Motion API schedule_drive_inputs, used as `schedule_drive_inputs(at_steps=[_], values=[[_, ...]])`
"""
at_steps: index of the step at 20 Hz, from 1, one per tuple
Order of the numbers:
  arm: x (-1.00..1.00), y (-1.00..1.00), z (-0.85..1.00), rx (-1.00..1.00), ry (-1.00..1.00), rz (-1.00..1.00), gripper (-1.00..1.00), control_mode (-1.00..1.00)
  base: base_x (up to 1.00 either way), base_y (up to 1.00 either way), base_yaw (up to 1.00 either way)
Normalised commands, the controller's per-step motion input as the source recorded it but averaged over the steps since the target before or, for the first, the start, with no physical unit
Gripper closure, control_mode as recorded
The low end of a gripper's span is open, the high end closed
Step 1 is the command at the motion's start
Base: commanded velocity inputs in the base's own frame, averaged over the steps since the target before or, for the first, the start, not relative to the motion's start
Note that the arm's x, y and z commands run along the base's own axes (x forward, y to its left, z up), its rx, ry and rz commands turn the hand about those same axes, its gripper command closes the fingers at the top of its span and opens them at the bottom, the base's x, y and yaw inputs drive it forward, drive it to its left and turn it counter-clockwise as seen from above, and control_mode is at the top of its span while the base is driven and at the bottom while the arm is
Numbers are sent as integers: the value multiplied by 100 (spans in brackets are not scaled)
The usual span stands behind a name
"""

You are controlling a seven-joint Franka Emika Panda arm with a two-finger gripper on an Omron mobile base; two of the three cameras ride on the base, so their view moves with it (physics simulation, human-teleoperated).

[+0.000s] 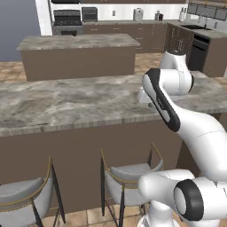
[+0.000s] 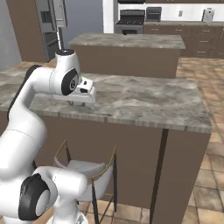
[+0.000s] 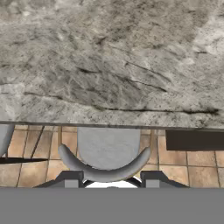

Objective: Place the sweet potato in the correct fridge rack based on whether it is a fruit or vegetable. Finally, close the fridge door.

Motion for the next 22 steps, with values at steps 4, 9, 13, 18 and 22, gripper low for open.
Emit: schedule_drive_inputs(at_steps=[4,9,13,18,22], values=[[0,0,0,0,0,0,-100,100,-6,-36,0],[0,0,0,0,0,0,-100,100,-26,-100,0],[0,0,0,0,0,0,-100,100,-11,-100,0],[0,0,0,0,0,0,-100,100,0,-100,-1],[0,0,0,0,0,0,-100,100,0,-100,0]])
